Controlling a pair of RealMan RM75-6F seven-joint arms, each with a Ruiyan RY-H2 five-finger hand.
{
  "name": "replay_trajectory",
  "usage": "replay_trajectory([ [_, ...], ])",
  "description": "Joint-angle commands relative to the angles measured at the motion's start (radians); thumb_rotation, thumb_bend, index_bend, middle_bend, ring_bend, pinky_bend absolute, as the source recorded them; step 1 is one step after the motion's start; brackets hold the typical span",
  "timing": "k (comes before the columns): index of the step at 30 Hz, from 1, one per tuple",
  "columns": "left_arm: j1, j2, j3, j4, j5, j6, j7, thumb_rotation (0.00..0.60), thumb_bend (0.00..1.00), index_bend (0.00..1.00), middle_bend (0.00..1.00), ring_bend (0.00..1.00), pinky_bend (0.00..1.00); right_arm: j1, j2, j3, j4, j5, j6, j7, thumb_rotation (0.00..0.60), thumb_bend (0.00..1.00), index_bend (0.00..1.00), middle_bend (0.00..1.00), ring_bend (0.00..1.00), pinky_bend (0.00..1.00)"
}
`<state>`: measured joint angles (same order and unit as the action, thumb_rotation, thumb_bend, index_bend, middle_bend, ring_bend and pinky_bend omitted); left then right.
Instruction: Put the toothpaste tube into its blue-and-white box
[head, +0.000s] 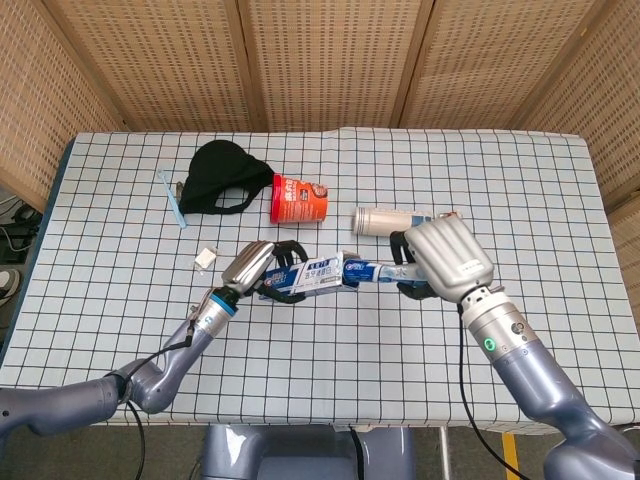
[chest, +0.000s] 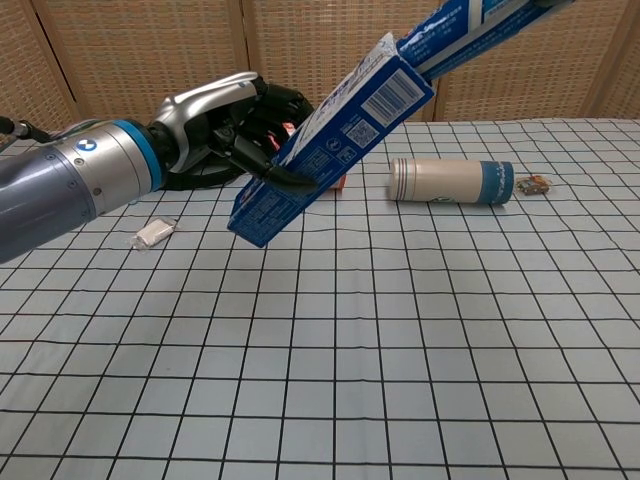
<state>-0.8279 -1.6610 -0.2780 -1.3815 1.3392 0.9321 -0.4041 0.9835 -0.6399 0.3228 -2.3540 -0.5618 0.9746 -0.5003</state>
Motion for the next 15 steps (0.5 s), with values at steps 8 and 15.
replay_trajectory([
  [8,-0.007,-0.018,0.000,-0.008,0.004,0.014,-0.010,0.600,0.11,0.55,0.44,0.49,0.49,0.047,-0.026,-0.023,-0.002,0.036,0.006,-0.052,0.600,0.70,0.72,0.69,0.62,0.61],
  [15,-0.011,-0.058,-0.009,-0.012,0.003,0.038,-0.041,0.600,0.11,0.55,0.44,0.49,0.48,0.091,-0.052,-0.038,-0.002,0.060,0.029,-0.111,0.600,0.67,0.71,0.68,0.62,0.61],
])
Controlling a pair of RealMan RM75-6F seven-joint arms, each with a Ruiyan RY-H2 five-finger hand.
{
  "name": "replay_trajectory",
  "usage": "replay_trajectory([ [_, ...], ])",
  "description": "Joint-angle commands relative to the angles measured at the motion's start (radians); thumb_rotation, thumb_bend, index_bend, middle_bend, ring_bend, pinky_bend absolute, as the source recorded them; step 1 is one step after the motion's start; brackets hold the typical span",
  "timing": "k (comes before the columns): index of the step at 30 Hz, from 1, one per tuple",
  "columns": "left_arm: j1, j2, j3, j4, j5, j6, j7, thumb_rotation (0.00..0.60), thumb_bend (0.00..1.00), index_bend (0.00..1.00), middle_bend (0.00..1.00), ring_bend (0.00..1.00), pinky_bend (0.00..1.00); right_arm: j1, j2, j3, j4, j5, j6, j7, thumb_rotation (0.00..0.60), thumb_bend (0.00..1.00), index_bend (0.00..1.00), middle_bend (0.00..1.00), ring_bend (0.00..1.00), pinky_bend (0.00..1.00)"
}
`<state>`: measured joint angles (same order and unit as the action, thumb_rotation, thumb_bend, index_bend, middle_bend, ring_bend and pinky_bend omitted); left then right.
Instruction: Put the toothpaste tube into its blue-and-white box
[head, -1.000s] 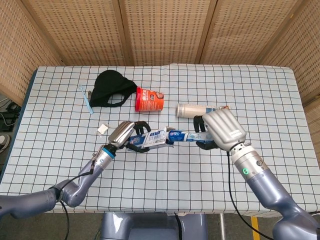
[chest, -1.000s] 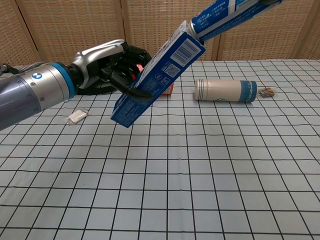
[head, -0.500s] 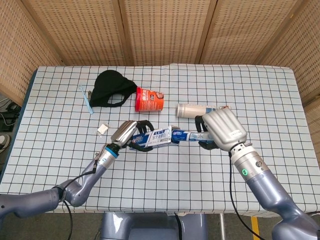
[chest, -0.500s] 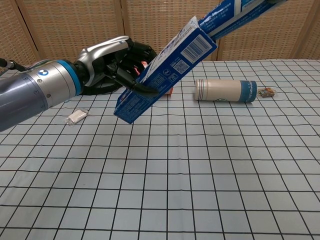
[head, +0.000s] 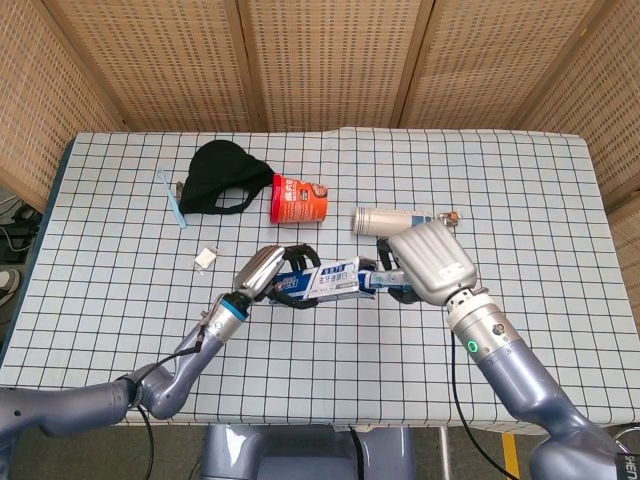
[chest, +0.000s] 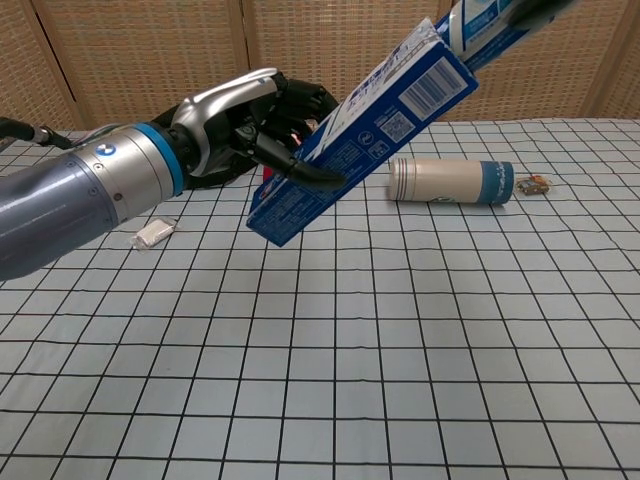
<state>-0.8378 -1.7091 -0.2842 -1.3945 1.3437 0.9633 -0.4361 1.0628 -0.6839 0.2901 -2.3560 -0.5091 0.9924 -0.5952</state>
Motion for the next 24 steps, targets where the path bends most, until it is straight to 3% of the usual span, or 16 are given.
replay_trajectory([
  [1,-0.001,-0.014,-0.005,0.002,-0.002,0.010,-0.013,0.600,0.11,0.55,0.44,0.49,0.48,0.016,-0.010,-0.007,0.000,0.008,0.014,-0.023,0.600,0.67,0.70,0.67,0.62,0.61],
  [3,0.001,-0.026,-0.008,0.004,-0.004,0.020,-0.022,0.600,0.11,0.55,0.44,0.49,0.48,0.024,-0.014,-0.011,0.000,0.009,0.024,-0.040,0.600,0.65,0.67,0.64,0.60,0.61],
  [5,0.004,-0.044,-0.013,0.009,-0.006,0.036,-0.035,0.600,0.11,0.55,0.44,0.49,0.48,0.032,-0.021,-0.014,0.000,0.007,0.036,-0.054,0.600,0.60,0.56,0.55,0.54,0.61],
  [6,0.003,-0.060,-0.016,0.010,-0.009,0.040,-0.048,0.600,0.11,0.55,0.44,0.49,0.48,0.033,-0.025,-0.015,0.000,-0.006,0.038,-0.059,0.600,0.54,0.45,0.45,0.46,0.58],
  [7,0.001,-0.067,-0.017,0.013,-0.009,0.042,-0.052,0.600,0.11,0.55,0.44,0.49,0.48,0.032,-0.025,-0.017,0.000,-0.015,0.039,-0.059,0.600,0.46,0.34,0.33,0.36,0.51],
  [9,0.000,-0.082,-0.019,0.018,-0.009,0.048,-0.062,0.600,0.11,0.55,0.44,0.49,0.48,0.028,-0.021,-0.021,0.000,-0.042,0.058,-0.074,0.600,0.34,0.21,0.18,0.23,0.32],
  [10,0.000,-0.088,-0.021,0.018,-0.010,0.051,-0.069,0.600,0.11,0.55,0.44,0.49,0.47,0.026,-0.019,-0.025,0.000,-0.055,0.069,-0.086,0.600,0.29,0.16,0.13,0.18,0.24],
  [13,-0.001,-0.108,-0.031,0.022,-0.016,0.058,-0.092,0.600,0.11,0.55,0.44,0.49,0.47,0.016,-0.019,-0.028,0.000,-0.094,0.099,-0.099,0.600,0.24,0.08,0.03,0.08,0.12],
  [17,-0.005,-0.143,-0.045,0.035,-0.025,0.071,-0.113,0.600,0.11,0.56,0.44,0.49,0.47,-0.014,-0.005,-0.023,0.000,-0.158,0.149,-0.094,0.600,0.23,0.05,0.00,0.04,0.09],
  [24,0.007,-0.184,-0.051,0.062,-0.004,0.124,-0.156,0.600,0.11,0.57,0.44,0.49,0.46,-0.110,0.026,-0.021,0.000,-0.301,0.378,-0.168,0.600,0.23,0.07,0.01,0.04,0.07],
])
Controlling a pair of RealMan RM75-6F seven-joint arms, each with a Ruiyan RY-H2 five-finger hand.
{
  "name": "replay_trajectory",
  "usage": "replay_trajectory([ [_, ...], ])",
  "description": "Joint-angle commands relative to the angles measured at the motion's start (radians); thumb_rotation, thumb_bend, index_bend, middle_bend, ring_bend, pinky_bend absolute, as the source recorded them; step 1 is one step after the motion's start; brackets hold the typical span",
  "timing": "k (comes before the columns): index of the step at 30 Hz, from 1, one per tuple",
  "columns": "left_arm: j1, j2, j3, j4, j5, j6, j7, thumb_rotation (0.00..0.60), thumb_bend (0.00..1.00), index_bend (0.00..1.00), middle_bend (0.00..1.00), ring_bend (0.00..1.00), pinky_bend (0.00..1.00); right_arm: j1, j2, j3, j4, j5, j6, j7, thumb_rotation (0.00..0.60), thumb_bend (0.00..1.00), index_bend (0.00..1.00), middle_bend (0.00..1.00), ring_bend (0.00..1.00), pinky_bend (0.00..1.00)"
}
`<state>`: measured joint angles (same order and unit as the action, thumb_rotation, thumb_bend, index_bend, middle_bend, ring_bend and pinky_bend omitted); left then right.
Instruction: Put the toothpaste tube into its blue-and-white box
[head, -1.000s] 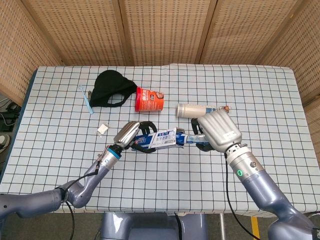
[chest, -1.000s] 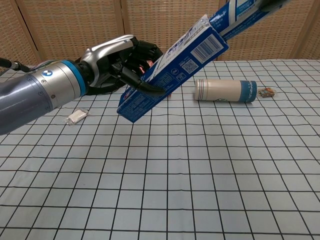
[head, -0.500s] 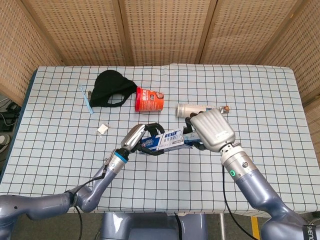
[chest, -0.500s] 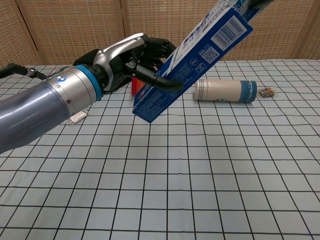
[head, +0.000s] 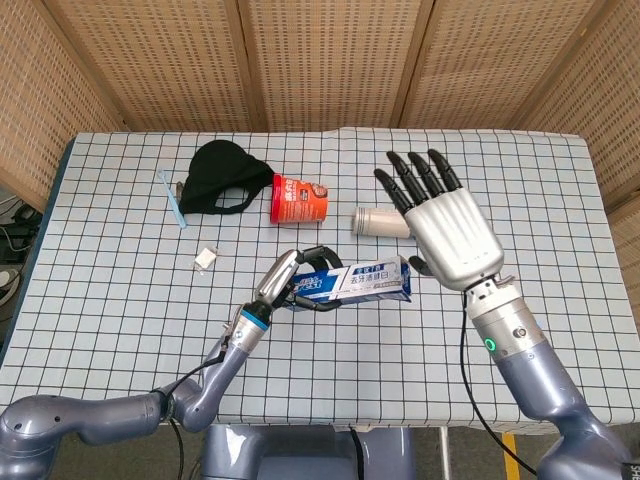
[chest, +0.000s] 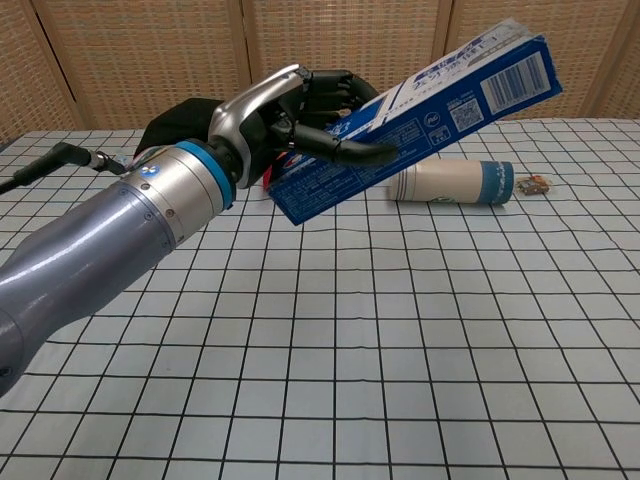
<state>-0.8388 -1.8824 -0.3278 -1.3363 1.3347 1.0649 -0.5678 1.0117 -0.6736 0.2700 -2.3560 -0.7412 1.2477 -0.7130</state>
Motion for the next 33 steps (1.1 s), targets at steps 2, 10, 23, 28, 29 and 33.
replay_trajectory([
  [2,0.016,-0.015,-0.016,-0.003,0.002,0.033,-0.063,0.600,0.11,0.57,0.44,0.49,0.46,-0.086,0.011,-0.001,0.014,-0.080,0.181,-0.066,0.600,0.23,0.07,0.02,0.04,0.07],
  [10,0.053,-0.017,-0.045,-0.038,0.008,0.088,-0.199,0.600,0.12,0.58,0.44,0.49,0.46,-0.166,-0.032,-0.010,0.179,-0.030,0.224,-0.058,0.600,0.22,0.12,0.05,0.04,0.07],
  [23,0.085,0.087,-0.039,-0.108,0.032,0.091,-0.206,0.600,0.12,0.57,0.44,0.49,0.46,-0.284,-0.060,-0.030,0.329,0.009,-0.107,0.295,0.600,0.06,0.11,0.05,0.04,0.02],
  [28,0.114,0.182,0.005,-0.110,0.056,0.068,-0.193,0.600,0.12,0.57,0.44,0.49,0.46,-0.368,-0.177,-0.109,0.498,-0.245,-0.175,0.469,0.600,0.00,0.11,0.06,0.02,0.00],
  [29,0.119,0.197,0.013,-0.110,0.060,0.063,-0.194,0.600,0.12,0.57,0.44,0.49,0.46,-0.382,-0.200,-0.120,0.533,-0.295,-0.176,0.504,0.600,0.00,0.11,0.06,0.01,0.00],
  [33,0.146,0.257,0.049,-0.095,0.080,0.061,-0.203,0.600,0.12,0.57,0.44,0.49,0.46,-0.434,-0.299,-0.186,0.685,-0.475,-0.172,0.615,0.600,0.00,0.11,0.06,0.00,0.00],
])
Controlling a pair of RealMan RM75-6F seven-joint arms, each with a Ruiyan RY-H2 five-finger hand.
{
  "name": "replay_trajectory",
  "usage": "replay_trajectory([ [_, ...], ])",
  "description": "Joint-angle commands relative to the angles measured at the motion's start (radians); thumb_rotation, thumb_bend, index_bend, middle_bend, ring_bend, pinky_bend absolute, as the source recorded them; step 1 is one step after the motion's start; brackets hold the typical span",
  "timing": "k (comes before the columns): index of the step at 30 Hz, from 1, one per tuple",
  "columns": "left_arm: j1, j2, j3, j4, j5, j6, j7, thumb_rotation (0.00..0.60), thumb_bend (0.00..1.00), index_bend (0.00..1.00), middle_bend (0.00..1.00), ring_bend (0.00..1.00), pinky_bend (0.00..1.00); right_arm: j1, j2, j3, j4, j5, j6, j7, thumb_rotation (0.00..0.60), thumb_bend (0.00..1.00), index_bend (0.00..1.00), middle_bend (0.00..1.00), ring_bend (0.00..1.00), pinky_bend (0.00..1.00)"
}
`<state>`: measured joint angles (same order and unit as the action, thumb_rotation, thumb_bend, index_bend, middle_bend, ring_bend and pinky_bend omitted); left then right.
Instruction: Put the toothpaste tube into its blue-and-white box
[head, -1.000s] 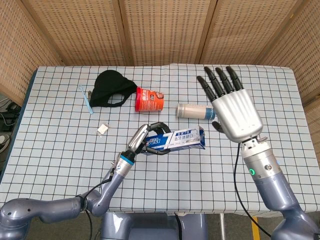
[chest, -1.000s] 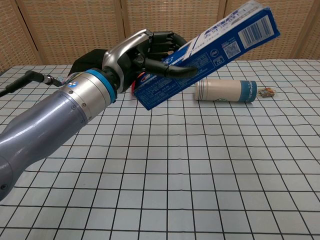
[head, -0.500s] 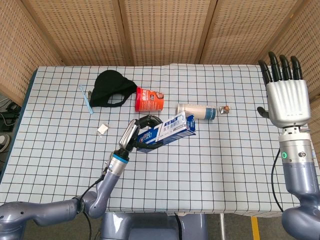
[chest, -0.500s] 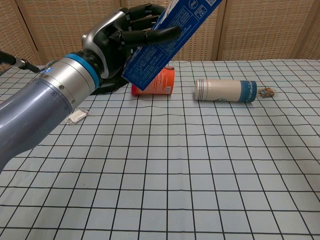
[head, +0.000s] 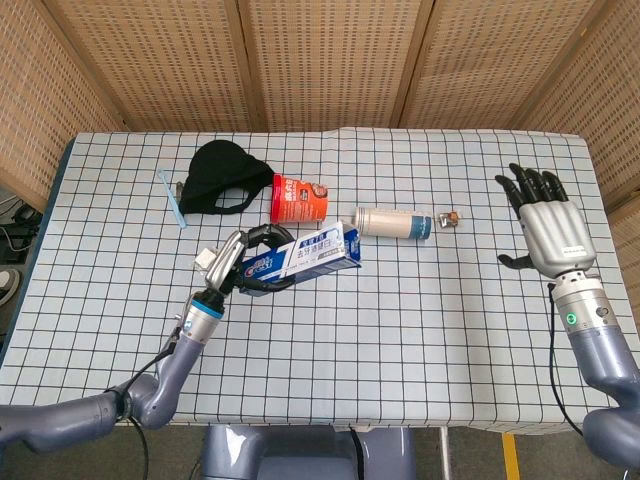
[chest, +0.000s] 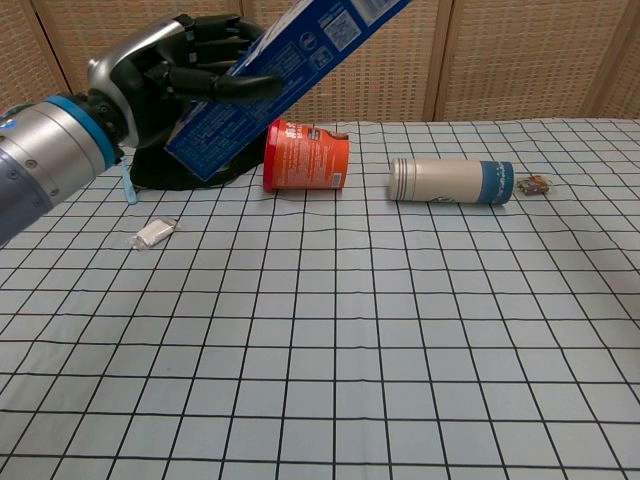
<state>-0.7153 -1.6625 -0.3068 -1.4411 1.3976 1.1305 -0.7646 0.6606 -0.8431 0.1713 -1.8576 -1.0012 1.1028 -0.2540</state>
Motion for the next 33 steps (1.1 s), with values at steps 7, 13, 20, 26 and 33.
replay_trajectory([
  [7,0.060,0.099,0.086,0.060,0.046,-0.007,-0.041,0.600,0.12,0.57,0.44,0.49,0.46,-0.177,-0.280,-0.193,0.430,-0.481,0.109,0.242,0.600,0.00,0.10,0.03,0.00,0.00],
  [13,0.073,0.094,0.123,0.132,0.059,-0.012,-0.050,0.600,0.13,0.57,0.44,0.49,0.46,-0.266,-0.362,-0.256,0.524,-0.567,0.206,0.267,0.600,0.00,0.03,0.00,0.00,0.00],
  [20,0.048,0.060,0.185,0.255,0.079,-0.093,0.026,0.600,0.13,0.57,0.44,0.49,0.46,-0.351,-0.434,-0.274,0.618,-0.616,0.313,0.283,0.600,0.00,0.03,0.00,0.00,0.00],
  [26,0.025,0.004,0.208,0.329,0.073,-0.147,0.113,0.600,0.13,0.57,0.44,0.49,0.46,-0.371,-0.445,-0.261,0.642,-0.634,0.347,0.292,0.600,0.00,0.03,0.00,0.00,0.00],
  [33,0.027,-0.074,0.212,0.406,0.051,-0.160,0.158,0.600,0.14,0.57,0.44,0.49,0.46,-0.379,-0.441,-0.249,0.646,-0.638,0.345,0.314,0.600,0.00,0.03,0.00,0.00,0.00],
])
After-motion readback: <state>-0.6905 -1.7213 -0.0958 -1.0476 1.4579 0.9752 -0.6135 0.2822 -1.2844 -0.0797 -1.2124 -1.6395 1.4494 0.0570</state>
